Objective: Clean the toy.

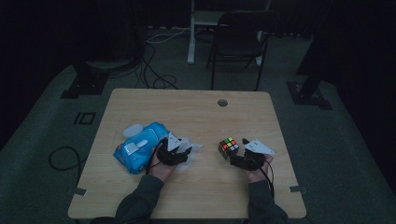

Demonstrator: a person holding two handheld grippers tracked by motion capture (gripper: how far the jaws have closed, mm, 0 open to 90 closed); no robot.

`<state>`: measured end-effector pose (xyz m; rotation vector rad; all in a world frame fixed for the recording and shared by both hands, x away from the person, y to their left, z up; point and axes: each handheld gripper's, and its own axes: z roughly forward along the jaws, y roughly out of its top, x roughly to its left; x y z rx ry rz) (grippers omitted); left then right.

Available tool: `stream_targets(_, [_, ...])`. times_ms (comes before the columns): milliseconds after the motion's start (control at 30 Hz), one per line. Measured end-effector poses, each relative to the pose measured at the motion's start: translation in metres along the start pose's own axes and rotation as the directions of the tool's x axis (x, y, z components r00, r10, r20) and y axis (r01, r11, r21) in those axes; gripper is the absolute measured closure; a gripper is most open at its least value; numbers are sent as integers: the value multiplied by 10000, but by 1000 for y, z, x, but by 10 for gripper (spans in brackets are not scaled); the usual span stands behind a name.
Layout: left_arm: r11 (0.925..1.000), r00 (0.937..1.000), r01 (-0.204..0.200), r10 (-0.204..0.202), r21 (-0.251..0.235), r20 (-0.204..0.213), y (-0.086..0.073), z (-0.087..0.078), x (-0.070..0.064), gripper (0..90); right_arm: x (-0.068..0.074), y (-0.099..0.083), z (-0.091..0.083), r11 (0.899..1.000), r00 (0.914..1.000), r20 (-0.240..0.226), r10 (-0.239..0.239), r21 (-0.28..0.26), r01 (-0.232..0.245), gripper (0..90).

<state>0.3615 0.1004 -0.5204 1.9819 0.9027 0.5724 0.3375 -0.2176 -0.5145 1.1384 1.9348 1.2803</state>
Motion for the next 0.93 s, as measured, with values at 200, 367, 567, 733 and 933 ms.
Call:
stream_targets(200, [9997,10000,66,-65,-216,8,10,-12,3,438,-9,0,-5,9999,9999,24,120,-13,-120,235])
stream_targets(367, [9993,10000,22,-22,-373,-14,15,-22,4,443,-14,0,-11,9998,9997,176,182,-110,-180,287])
stream_targets(567, [9993,9999,95,-99,-357,-109,16,-31,9,446,-21,-1,-17,9992,9983,465,339,-249,-328,336])
stream_targets(733, [9995,9998,180,-183,-272,-102,15,-35,14,448,-26,-2,-21,9983,9969,635,474,-372,-451,349])
stream_targets(933, [9993,9993,353,-355,-114,-97,11,-37,19,448,-31,-2,-24,9979,9954,786,553,-394,-524,352])
